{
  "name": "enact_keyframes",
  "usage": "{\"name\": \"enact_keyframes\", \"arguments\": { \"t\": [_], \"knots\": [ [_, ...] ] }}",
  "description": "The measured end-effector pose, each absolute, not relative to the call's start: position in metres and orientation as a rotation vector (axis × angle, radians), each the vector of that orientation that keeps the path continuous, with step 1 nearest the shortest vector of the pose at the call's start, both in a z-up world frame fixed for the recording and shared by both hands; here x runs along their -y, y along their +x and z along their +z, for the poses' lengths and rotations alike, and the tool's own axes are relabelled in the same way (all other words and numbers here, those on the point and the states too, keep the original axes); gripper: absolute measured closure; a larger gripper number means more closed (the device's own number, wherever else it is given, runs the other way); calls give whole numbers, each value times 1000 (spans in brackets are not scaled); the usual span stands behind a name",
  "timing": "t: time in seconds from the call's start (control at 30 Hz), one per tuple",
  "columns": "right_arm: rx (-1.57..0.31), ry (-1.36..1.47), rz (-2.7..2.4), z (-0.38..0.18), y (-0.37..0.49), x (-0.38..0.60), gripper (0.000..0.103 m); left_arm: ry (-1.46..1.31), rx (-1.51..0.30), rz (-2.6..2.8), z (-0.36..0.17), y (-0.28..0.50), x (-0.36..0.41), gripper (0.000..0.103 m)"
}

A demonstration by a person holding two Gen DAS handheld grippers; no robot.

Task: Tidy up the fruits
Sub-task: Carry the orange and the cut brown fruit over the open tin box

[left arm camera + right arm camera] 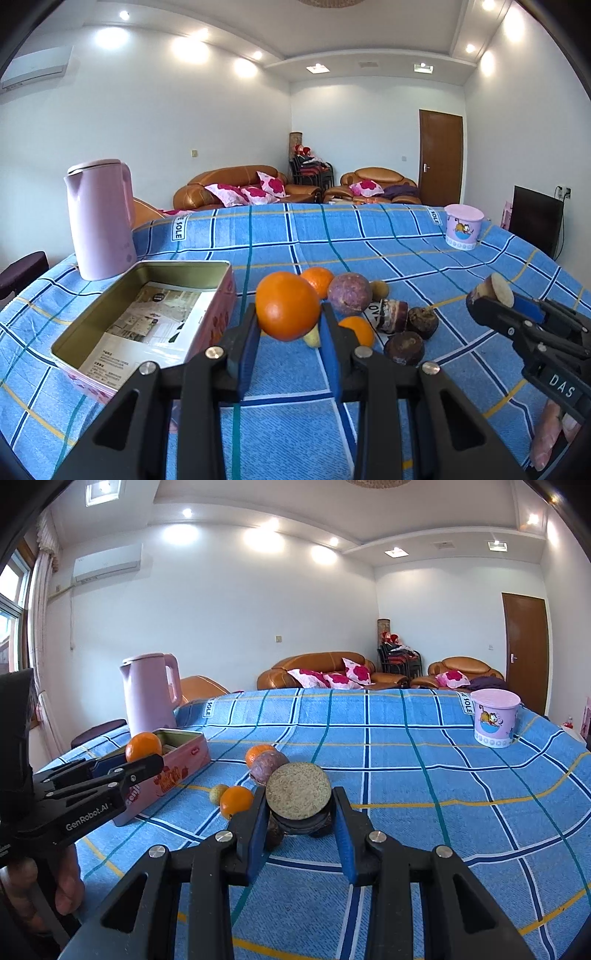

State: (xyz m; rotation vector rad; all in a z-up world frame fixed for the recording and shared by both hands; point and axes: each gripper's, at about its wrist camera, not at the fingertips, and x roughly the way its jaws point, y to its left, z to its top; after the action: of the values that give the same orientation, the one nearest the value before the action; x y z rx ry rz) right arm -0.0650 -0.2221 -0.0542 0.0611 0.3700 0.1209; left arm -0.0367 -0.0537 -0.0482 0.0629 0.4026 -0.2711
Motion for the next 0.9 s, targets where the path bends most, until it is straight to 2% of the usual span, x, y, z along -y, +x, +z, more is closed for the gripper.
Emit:
{"name": "enact_keyframes", "arguments": {
  "t": [0.33,0.9],
  "knots": [
    [-340,85,134,-43,-68,226,67,78,-380,-242,-38,-40,48,70],
    [-311,64,263,17,-42,198,67,57,-384,-139,-13,-26,7,70]
  ]
}}
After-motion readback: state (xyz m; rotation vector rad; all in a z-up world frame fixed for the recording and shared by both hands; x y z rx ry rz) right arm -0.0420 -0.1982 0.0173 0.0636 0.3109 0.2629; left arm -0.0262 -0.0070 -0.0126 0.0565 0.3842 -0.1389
